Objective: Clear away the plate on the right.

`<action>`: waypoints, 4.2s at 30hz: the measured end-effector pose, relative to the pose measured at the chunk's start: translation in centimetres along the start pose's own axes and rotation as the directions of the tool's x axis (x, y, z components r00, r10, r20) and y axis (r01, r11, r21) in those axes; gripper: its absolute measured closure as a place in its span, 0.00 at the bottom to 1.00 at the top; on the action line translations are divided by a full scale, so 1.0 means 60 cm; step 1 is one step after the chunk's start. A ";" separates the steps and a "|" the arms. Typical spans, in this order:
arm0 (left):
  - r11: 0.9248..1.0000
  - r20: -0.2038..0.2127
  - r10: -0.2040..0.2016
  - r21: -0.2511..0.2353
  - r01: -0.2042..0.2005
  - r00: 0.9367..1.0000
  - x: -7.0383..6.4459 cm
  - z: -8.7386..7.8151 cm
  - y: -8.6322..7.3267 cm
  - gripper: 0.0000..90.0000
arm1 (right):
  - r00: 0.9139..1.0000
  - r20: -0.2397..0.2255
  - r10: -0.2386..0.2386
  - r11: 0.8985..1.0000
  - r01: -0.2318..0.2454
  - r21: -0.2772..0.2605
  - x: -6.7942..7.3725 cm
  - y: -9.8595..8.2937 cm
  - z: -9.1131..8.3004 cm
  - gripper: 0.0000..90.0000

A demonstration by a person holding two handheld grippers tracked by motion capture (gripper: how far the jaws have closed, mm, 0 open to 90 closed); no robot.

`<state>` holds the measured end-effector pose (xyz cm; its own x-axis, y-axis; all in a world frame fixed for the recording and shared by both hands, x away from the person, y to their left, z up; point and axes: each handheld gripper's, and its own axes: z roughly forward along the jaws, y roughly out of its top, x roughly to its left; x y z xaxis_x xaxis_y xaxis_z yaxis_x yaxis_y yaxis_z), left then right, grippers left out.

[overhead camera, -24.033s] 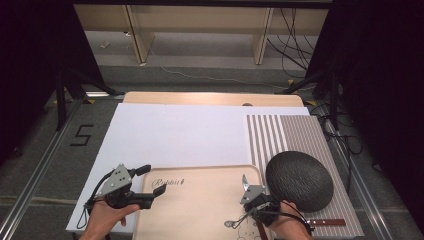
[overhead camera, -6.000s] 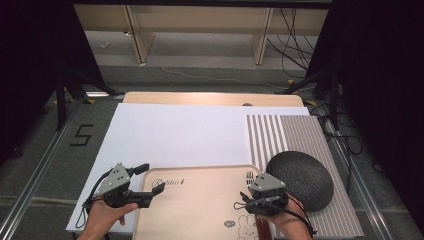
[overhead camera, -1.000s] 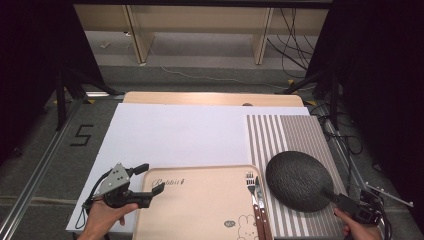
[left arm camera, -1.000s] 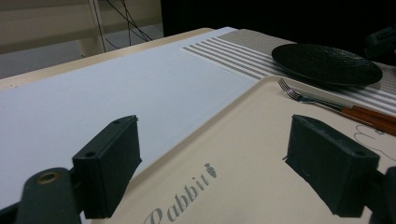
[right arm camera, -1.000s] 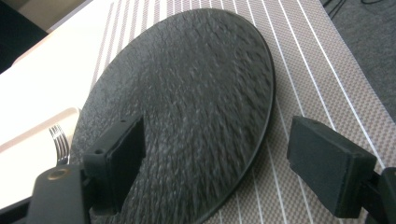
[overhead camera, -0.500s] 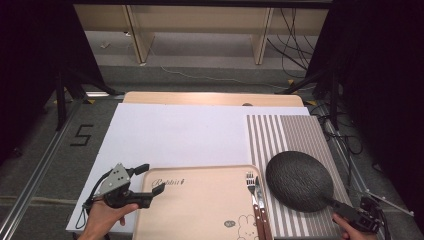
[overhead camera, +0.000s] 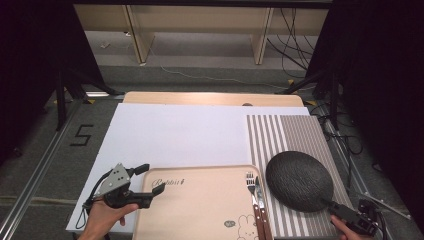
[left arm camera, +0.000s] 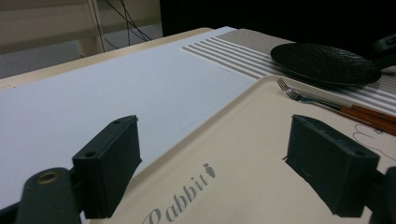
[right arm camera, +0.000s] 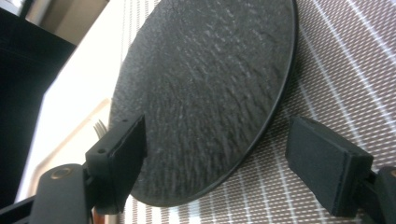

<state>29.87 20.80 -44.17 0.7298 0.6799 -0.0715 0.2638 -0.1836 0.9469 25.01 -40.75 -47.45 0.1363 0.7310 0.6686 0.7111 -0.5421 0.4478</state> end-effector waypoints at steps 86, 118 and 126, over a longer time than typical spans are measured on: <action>1.000 0.002 -0.003 0.015 0.003 1.000 -0.001 0.003 -0.001 0.19 | 0.917 -0.183 0.355 0.933 -0.359 0.011 -0.046 -0.004 0.038 0.93; 1.000 0.003 -0.005 0.008 0.005 1.000 0.000 0.002 0.000 0.19 | 0.876 -0.262 0.406 0.893 -0.441 -0.089 -0.045 0.003 0.022 0.96; 1.000 0.006 -0.009 0.008 0.009 1.000 0.000 0.003 -0.001 0.19 | 0.868 -0.294 0.401 0.888 -0.447 -0.110 -0.042 0.004 0.015 0.96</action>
<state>29.96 20.71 -44.28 0.7314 0.6771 -0.0816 0.2753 -0.1836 0.9437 25.45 -42.33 -49.60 0.2002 0.2949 0.9343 0.4943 -0.8538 0.1635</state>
